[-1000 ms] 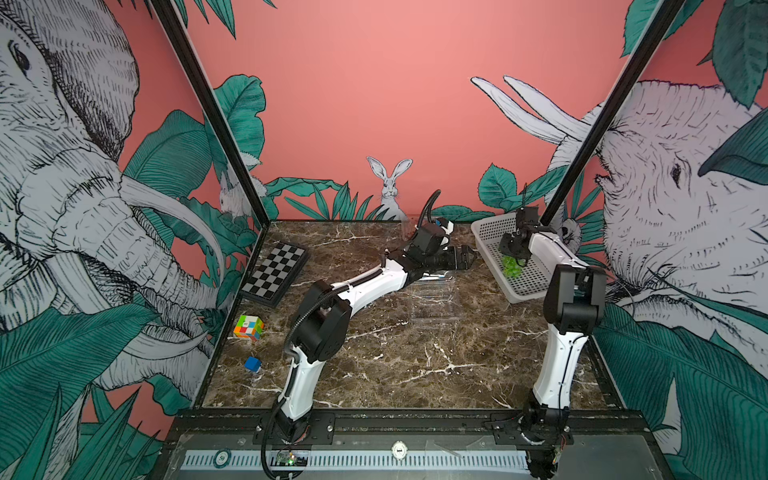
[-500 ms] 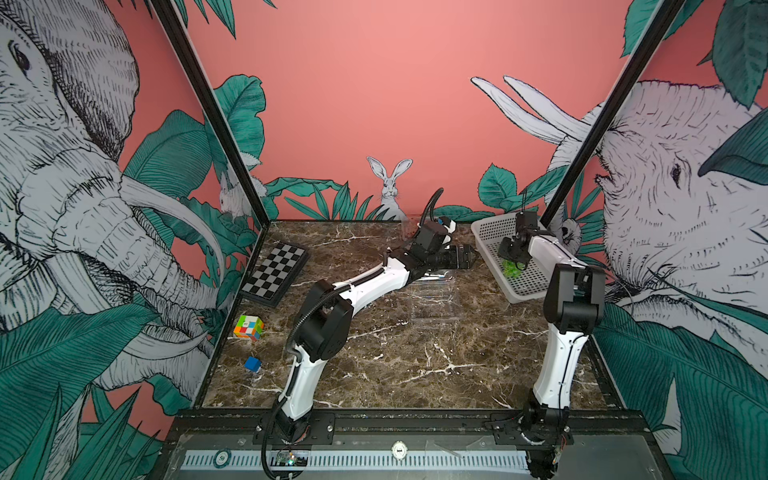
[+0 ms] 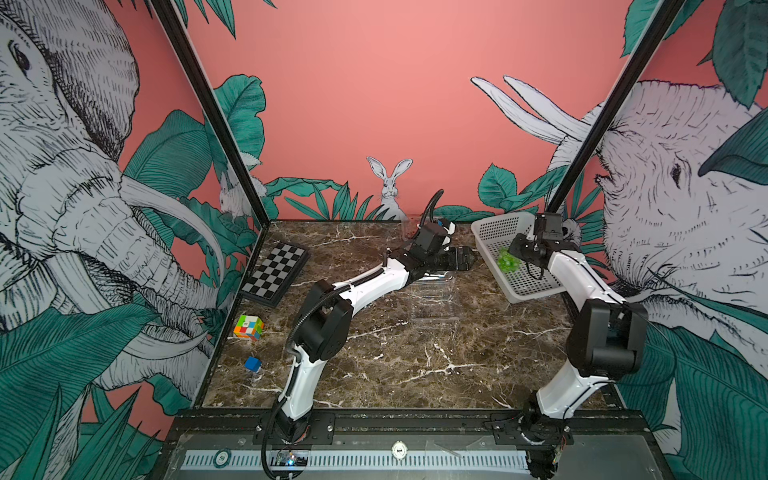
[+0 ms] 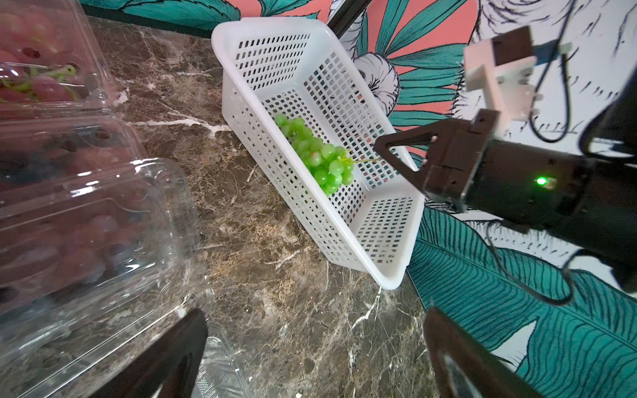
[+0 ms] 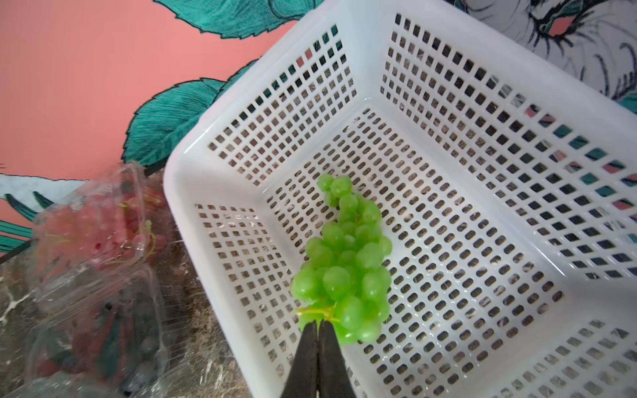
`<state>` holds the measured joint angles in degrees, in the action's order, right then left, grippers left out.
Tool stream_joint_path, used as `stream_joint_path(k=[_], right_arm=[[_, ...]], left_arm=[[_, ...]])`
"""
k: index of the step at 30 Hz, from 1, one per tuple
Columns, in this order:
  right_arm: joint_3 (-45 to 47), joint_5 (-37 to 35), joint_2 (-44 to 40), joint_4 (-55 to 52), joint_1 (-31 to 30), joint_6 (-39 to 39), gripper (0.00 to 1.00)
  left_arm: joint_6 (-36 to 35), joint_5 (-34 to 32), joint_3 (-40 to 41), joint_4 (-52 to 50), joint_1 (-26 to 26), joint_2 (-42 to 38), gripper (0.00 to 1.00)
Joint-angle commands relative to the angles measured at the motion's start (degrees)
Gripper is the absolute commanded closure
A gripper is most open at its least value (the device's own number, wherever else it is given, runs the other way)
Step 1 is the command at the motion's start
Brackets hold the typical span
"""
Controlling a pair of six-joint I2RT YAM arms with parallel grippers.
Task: Pack grapes into containers
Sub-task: Pick up the grape from the basket.
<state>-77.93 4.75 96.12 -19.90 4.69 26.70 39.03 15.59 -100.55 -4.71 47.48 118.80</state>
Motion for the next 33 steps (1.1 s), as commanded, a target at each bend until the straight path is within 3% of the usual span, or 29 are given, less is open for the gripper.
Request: stream_joint_path(k=[1,12,25,33], right_arm=[[2.3,1.6,-3.8,3.9,0.2,2.0,1.00],[-0.6,3.3,-14.8,1.3,0.2,3.2,1.00],[-5.1,10.0,-18.8,-0.5,-0.2,5.5,1.00],[-5.4,10.1,-22.5,-1.5,-6.2,5.6,1.00]], left_arm=[[0.1,0.0,2.6,1.8,0.2,-4.8,0.01],[0.5,-0.3,6.9,3.9,0.3,-8.1,0.01],[0.0,-1.9,11.2,5.0,0.3,-12.6,0.01],[-1.7,-3.9,13.7,4.0,0.2,-16.6,0.00]])
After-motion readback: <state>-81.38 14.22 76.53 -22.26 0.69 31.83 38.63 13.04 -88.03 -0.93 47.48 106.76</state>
